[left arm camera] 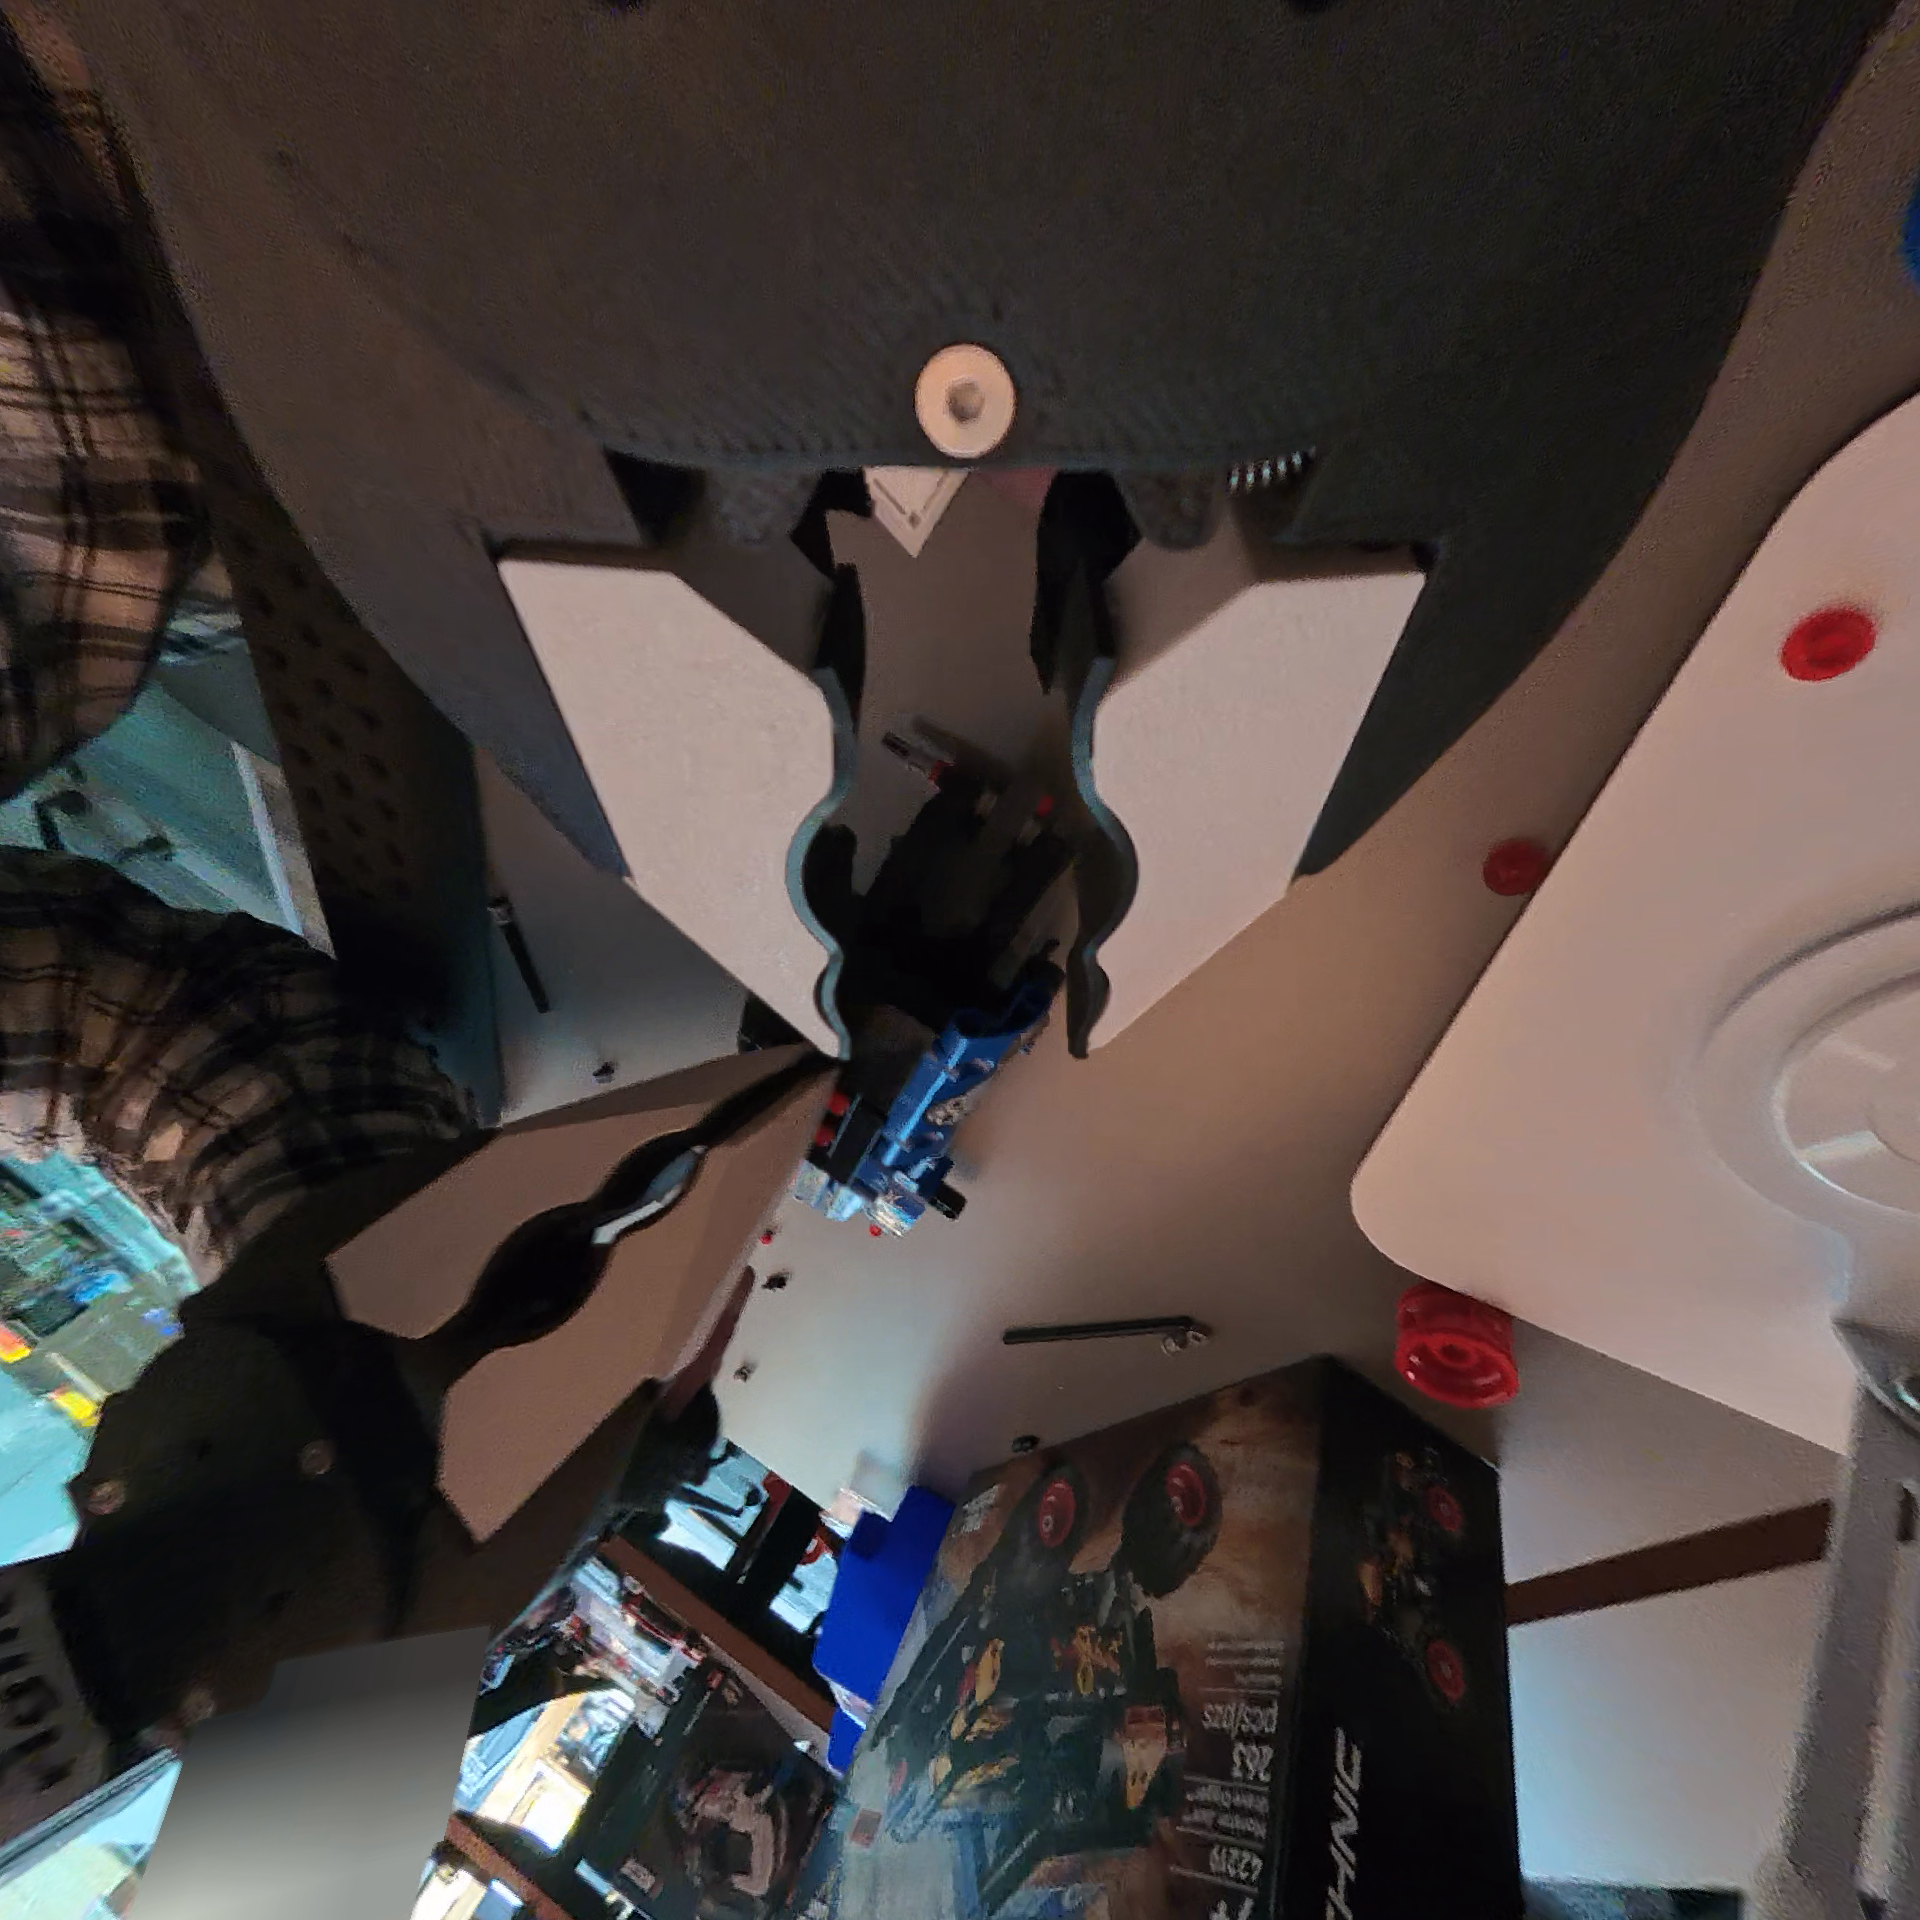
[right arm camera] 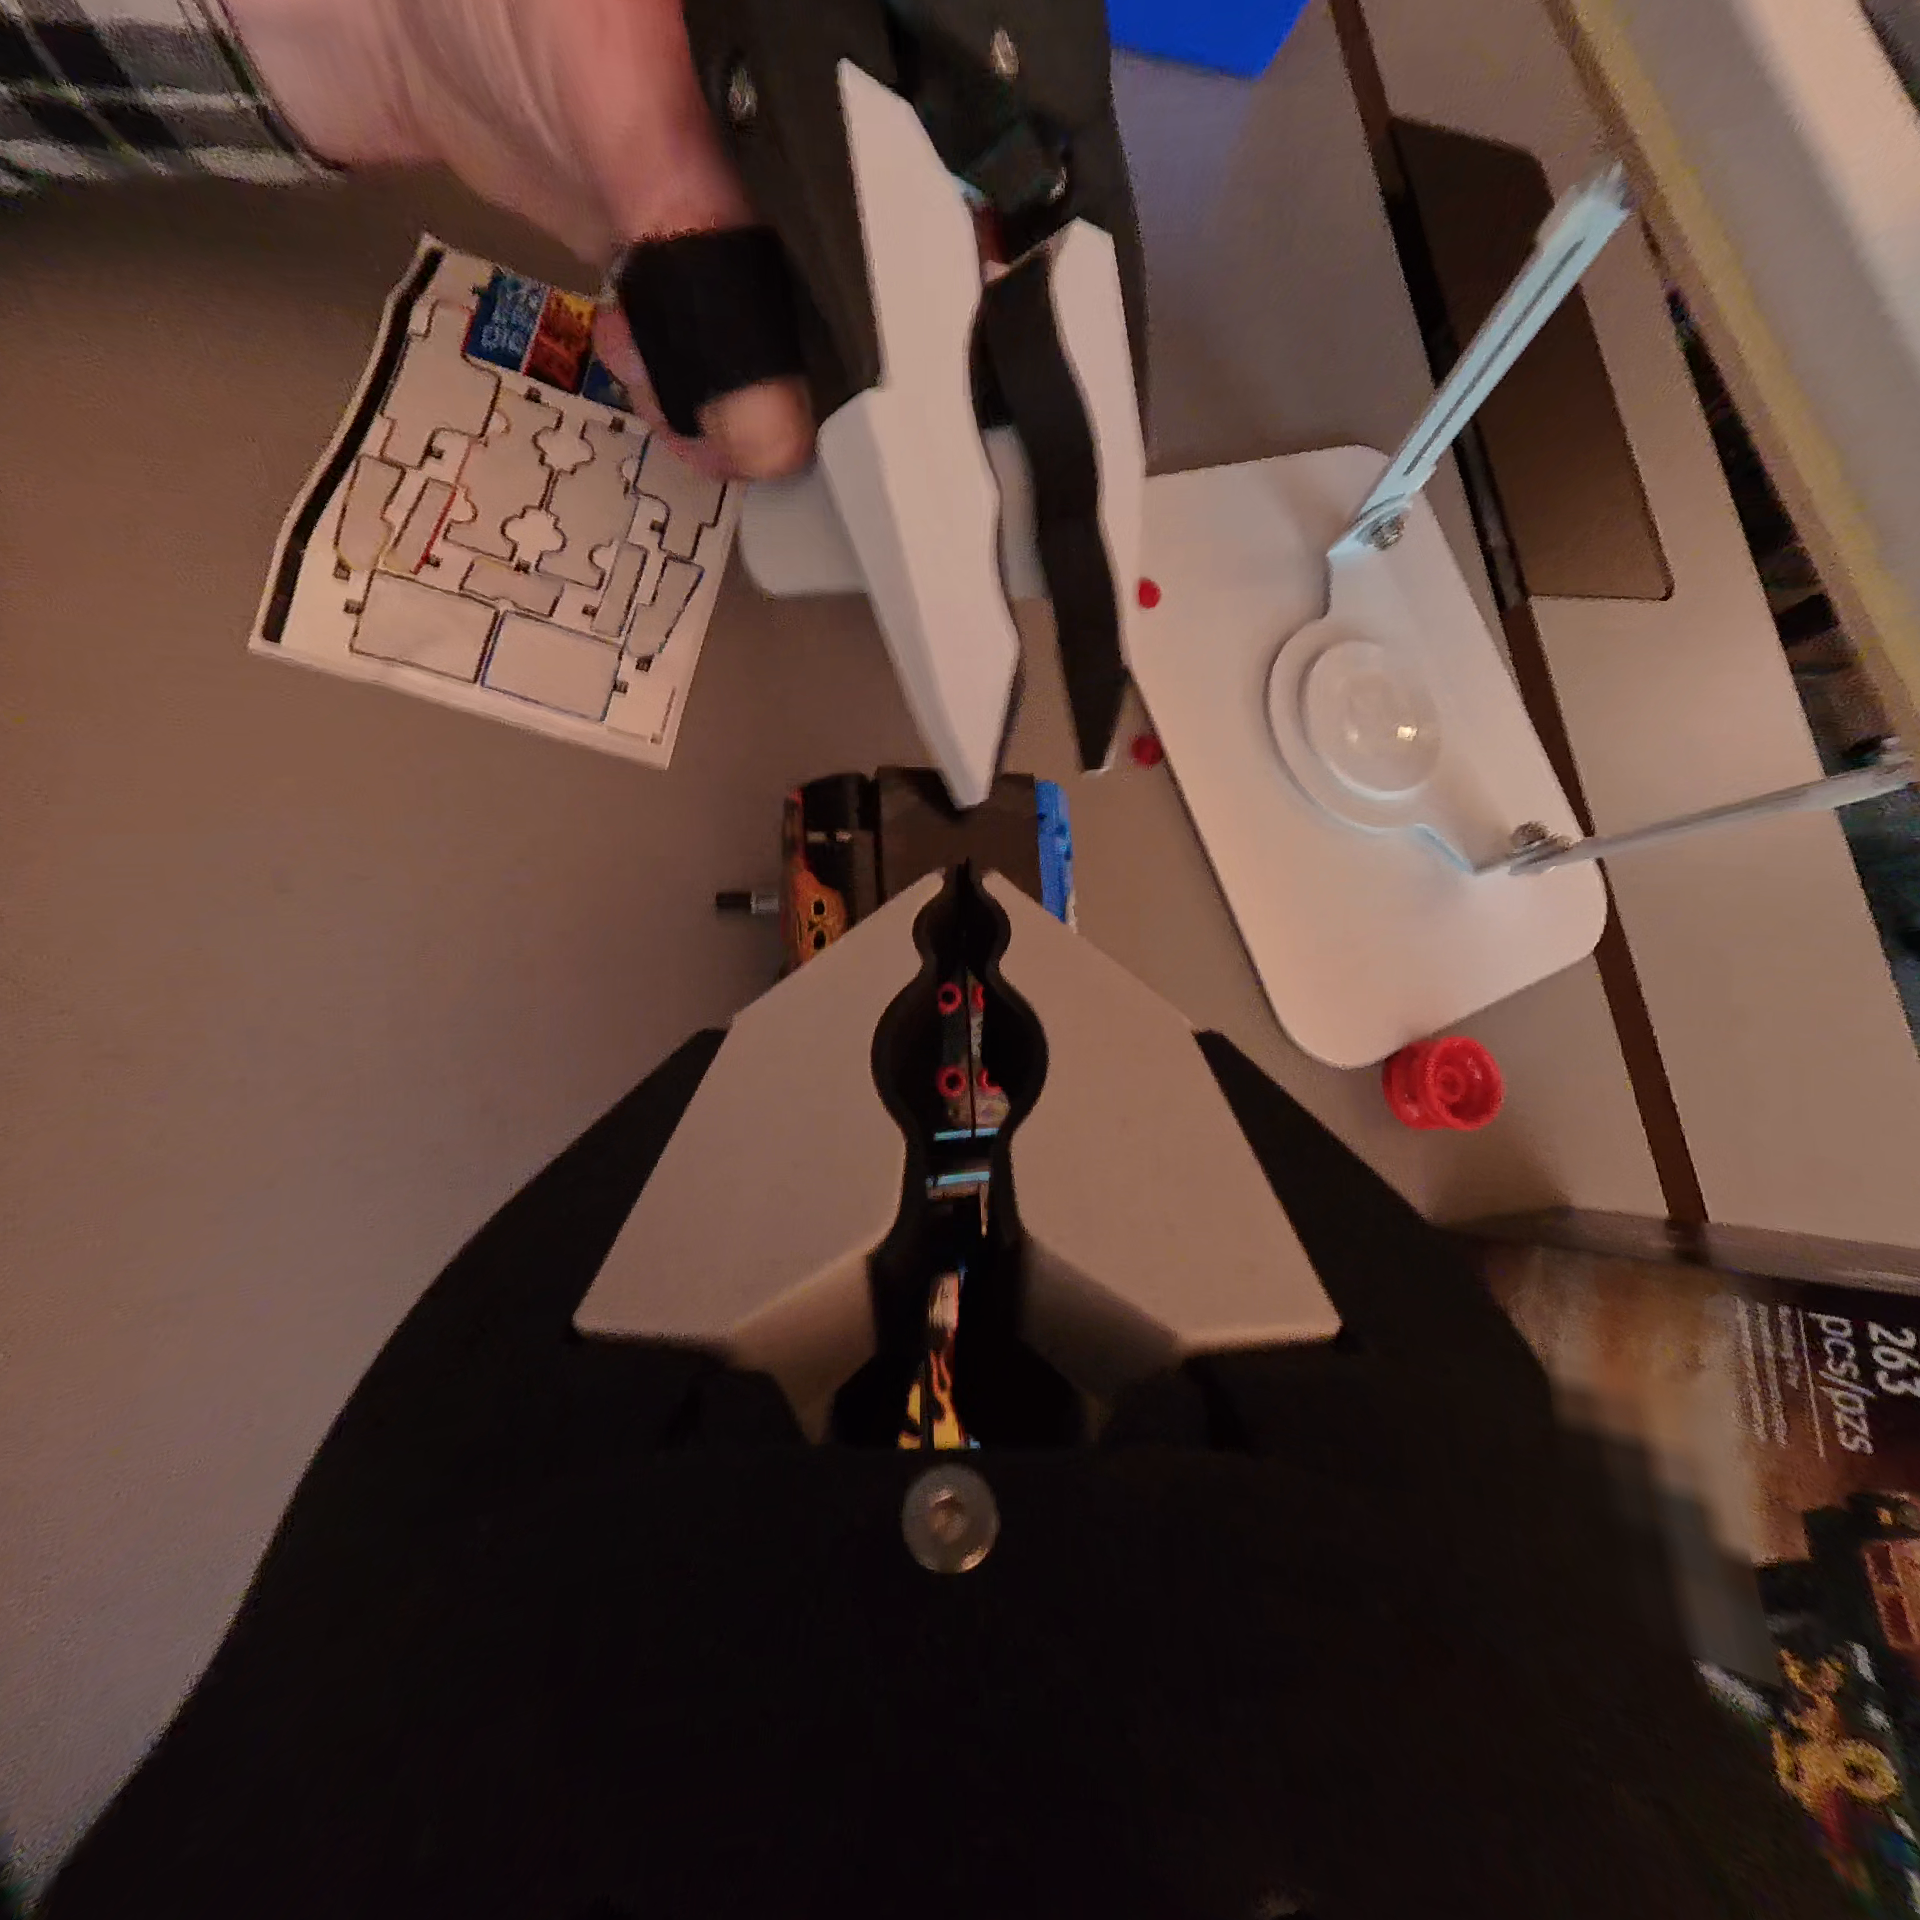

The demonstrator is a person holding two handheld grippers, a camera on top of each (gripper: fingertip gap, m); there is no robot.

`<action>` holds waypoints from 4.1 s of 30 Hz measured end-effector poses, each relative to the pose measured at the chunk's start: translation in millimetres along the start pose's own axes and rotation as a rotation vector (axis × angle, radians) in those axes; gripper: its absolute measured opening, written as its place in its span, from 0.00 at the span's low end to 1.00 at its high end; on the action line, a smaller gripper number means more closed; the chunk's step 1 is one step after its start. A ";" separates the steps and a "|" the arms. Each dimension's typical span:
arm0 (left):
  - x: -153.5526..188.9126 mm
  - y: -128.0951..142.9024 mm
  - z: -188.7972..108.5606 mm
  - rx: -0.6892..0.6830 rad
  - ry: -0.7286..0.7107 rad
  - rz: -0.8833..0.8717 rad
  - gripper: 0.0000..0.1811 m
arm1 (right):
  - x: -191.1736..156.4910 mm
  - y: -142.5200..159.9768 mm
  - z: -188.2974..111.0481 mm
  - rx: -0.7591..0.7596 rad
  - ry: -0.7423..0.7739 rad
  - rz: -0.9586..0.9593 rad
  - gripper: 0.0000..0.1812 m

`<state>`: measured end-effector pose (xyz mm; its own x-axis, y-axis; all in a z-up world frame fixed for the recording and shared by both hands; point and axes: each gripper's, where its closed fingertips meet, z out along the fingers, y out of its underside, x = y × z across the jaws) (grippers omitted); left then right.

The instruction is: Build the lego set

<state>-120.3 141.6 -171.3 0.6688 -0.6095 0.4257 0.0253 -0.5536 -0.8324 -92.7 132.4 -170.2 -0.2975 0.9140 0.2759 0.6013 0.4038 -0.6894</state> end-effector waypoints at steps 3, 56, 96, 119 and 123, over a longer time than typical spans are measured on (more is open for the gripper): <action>1.5 7.4 2.5 -0.019 0.011 -0.017 0.22 | -1.5 2.8 0.4 0.010 -0.036 0.020 0.00; -37.5 110.4 -60.4 -0.444 -0.575 0.216 0.18 | -6.3 17.9 -56.3 0.175 0.050 0.139 0.00; 39.0 5.8 44.5 -0.651 0.142 0.820 0.18 | -6.2 22.4 -23.2 0.217 -0.027 0.144 0.00; 29.9 11.5 26.5 -0.452 -0.037 0.797 0.25 | -1.2 17.4 -17.2 0.166 -0.077 0.217 0.00; 30.9 12.6 25.7 -0.436 -0.078 0.858 0.25 | -2.2 17.8 -17.5 0.167 -0.138 0.264 0.00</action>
<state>-80.2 130.4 -177.9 0.3786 -0.8743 -0.3037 -0.7628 -0.1089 -0.6374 -68.4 138.2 -171.4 -0.2526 0.9675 -0.0123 0.5443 0.1316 -0.8285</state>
